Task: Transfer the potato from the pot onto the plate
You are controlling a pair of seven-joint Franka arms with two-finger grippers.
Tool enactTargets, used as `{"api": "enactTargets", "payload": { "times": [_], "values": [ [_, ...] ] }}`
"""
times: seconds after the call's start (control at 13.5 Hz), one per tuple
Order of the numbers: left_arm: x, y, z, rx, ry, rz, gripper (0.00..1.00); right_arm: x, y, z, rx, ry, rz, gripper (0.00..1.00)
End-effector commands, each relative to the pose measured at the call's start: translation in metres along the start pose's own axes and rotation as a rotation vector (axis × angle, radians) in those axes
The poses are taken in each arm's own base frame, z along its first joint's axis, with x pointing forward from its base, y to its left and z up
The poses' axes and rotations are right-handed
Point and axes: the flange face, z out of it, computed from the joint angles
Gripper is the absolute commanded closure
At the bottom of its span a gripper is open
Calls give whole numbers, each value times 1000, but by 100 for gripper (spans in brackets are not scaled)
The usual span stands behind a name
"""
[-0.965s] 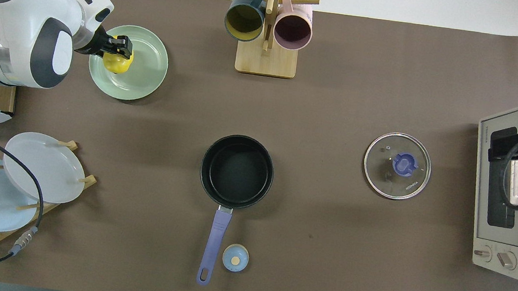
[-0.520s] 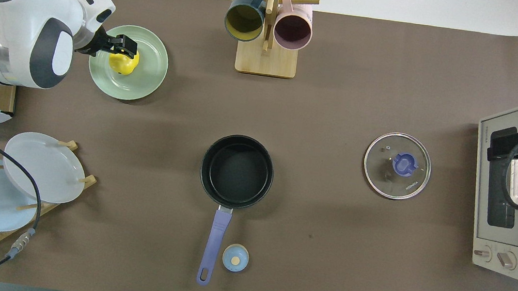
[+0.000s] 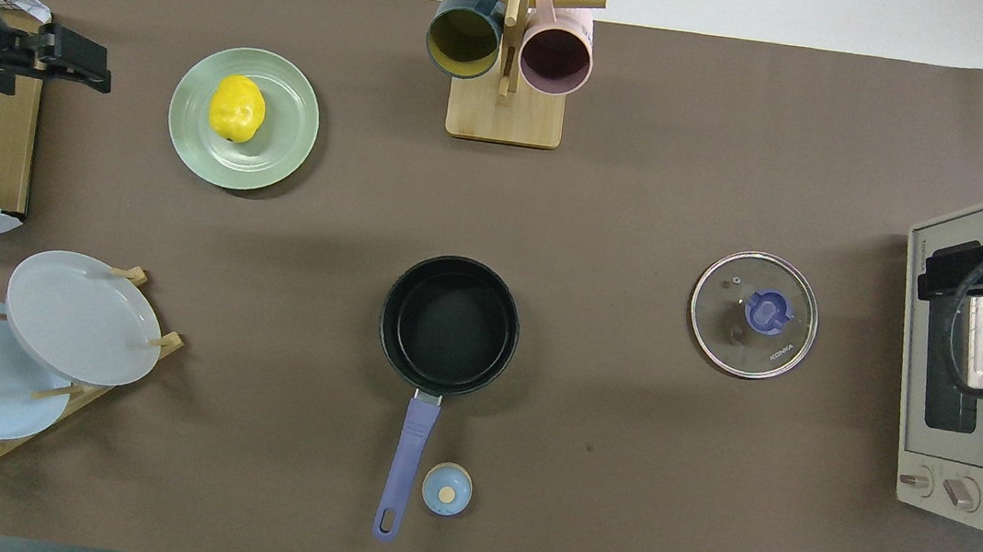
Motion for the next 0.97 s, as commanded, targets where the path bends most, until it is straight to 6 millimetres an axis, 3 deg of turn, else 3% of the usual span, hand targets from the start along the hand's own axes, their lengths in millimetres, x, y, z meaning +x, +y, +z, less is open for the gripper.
{"api": "enactTargets", "payload": {
  "times": [0.0, 0.22, 0.3, 0.45, 0.59, 0.74, 0.89],
  "values": [
    [-42, -8, -49, -3, -32, -4, 0, 2, -1, 0, 17, 7, 7, 0],
    [-86, -11, -88, 4, -96, 7, 0, 2, -1, 0, 17, 7, 7, 0],
    [-94, -18, -92, 6, -113, 0, 0, 2, -1, 0, 17, 7, 7, 0],
    [-102, -14, -77, 10, -148, 8, 0, 2, -3, 0, 17, 7, 6, 0],
    [-98, -10, -62, 13, -164, 13, 0, 2, -2, 0, 17, 6, 6, 0],
    [-80, -10, -44, 12, -158, 11, 0, 2, -3, 0, 17, 6, 6, 0],
    [-64, -9, -59, 15, -137, 12, 0, 2, -3, 0, 17, 5, 6, 0]
  ]
}}
